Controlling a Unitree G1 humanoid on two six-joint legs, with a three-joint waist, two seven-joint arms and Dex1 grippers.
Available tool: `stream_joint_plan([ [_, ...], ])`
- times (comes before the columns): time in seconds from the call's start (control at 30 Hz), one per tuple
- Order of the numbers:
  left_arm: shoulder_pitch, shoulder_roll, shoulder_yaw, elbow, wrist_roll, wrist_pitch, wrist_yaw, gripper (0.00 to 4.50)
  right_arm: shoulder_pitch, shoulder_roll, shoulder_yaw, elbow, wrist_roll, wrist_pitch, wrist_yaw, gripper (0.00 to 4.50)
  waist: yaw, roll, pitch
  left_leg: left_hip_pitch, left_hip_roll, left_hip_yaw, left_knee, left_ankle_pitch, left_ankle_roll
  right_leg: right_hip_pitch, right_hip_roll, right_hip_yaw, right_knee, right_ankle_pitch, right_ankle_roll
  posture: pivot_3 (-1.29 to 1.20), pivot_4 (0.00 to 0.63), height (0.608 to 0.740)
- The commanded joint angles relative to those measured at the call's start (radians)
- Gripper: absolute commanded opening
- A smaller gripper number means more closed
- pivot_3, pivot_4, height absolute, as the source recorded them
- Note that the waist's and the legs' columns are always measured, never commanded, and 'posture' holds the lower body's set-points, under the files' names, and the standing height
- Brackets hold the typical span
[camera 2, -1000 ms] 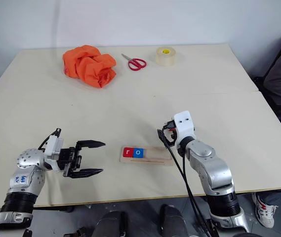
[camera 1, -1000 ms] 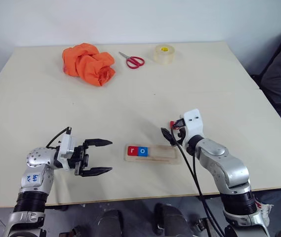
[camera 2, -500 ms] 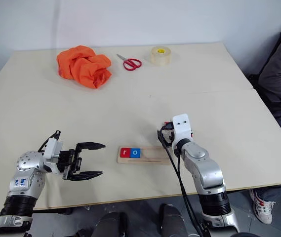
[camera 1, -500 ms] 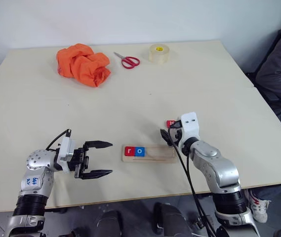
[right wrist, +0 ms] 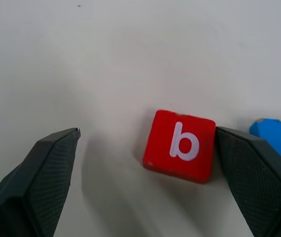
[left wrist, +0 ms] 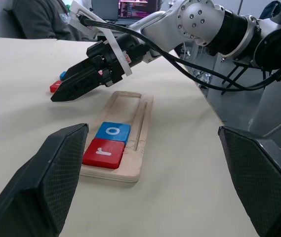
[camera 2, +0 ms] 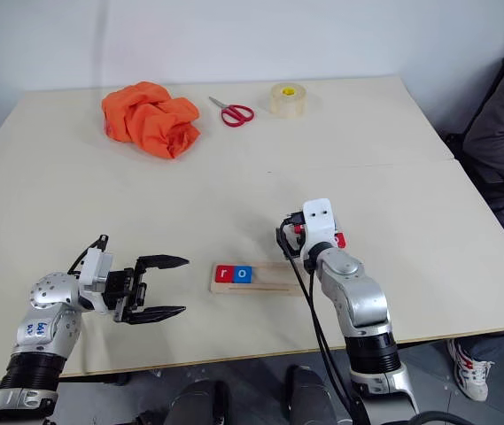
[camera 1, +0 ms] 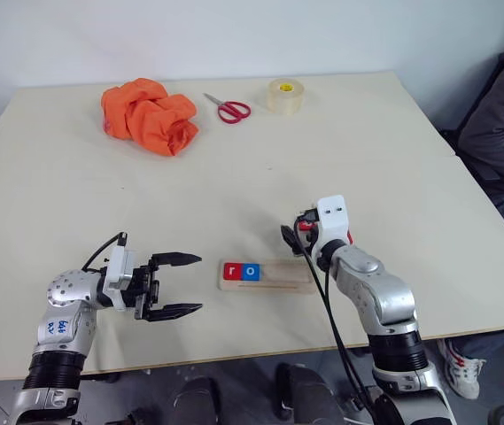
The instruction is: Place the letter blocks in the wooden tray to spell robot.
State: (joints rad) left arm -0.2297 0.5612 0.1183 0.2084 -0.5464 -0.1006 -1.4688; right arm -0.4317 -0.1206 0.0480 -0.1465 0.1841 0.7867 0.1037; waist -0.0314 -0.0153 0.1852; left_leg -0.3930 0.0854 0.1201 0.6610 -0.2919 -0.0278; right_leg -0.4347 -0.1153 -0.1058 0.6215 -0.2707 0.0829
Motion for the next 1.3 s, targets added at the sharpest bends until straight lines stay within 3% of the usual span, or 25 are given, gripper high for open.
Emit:
stream_joint_plan([
  [0.03,0.010,0.001,0.019,-0.036,-0.017,-0.012,0.004,4.47,-0.012,0.020,0.001,-0.004,-0.011,0.011,-0.018,4.50,0.000,0.000,0.000,0.000,0.000,0.000,0.000,0.000,0.000,0.000,0.000,0.000,0.000,0.000,0.000,0.00,0.150,0.740],
  [0.3,0.009,0.008,0.025,-0.029,-0.018,-0.012,0.004,4.47,0.007,0.084,-0.001,-0.031,-0.060,0.044,-0.122,4.50,0.000,0.000,0.000,0.000,0.000,0.000,0.000,0.000,0.000,0.000,0.000,0.000,0.000,0.000,0.000,0.00,0.150,0.740],
  [0.4,0.003,0.008,0.025,-0.023,-0.017,-0.012,0.003,4.50,0.012,0.100,-0.004,-0.032,-0.063,0.048,-0.133,3.85,0.000,0.000,0.000,0.000,0.000,0.000,0.000,0.000,0.000,0.000,0.000,0.000,0.000,0.000,0.000,0.00,0.150,0.740],
  [0.63,-0.012,0.011,0.022,-0.001,-0.021,-0.006,-0.020,4.50,-0.005,0.068,-0.008,-0.055,-0.085,0.018,-0.117,1.47,-0.003,0.000,0.000,0.000,0.000,0.000,-0.001,0.000,0.000,0.000,0.000,0.000,0.000,0.000,0.000,0.00,0.150,0.740],
  [0.87,-0.016,0.022,0.021,0.038,-0.025,-0.008,-0.075,4.50,-0.032,-0.003,-0.049,-0.259,-0.034,0.123,-0.039,1.46,-0.001,0.000,0.000,-0.010,0.000,0.000,0.000,0.000,-0.001,-0.011,0.000,0.000,0.002,0.000,0.000,0.00,0.150,0.740],
  [1.0,-0.040,0.032,0.020,0.089,-0.015,-0.024,-0.091,4.50,0.045,-0.036,-0.091,-0.472,-0.011,0.302,-0.043,1.46,0.005,0.000,0.000,-0.012,0.000,0.000,-0.001,0.000,0.000,-0.011,0.001,0.000,0.001,0.000,0.000,0.00,0.150,0.740],
  [1.17,-0.083,0.033,0.014,0.139,-0.009,-0.040,-0.092,4.50,0.188,0.025,-0.136,-0.689,0.013,0.514,-0.073,1.46,0.005,-0.001,0.000,-0.013,0.000,-0.001,0.000,0.000,0.000,-0.011,0.000,-0.001,-0.001,0.000,0.000,0.00,0.150,0.740],
  [1.3,-0.100,0.028,0.002,0.158,-0.006,-0.046,-0.101,4.50,0.247,0.081,-0.178,-0.727,0.007,0.582,-0.090,1.46,-0.001,-0.001,0.000,-0.012,0.000,0.000,0.000,0.000,0.000,-0.011,0.000,0.000,-0.001,0.000,0.000,0.00,0.150,0.740],
])
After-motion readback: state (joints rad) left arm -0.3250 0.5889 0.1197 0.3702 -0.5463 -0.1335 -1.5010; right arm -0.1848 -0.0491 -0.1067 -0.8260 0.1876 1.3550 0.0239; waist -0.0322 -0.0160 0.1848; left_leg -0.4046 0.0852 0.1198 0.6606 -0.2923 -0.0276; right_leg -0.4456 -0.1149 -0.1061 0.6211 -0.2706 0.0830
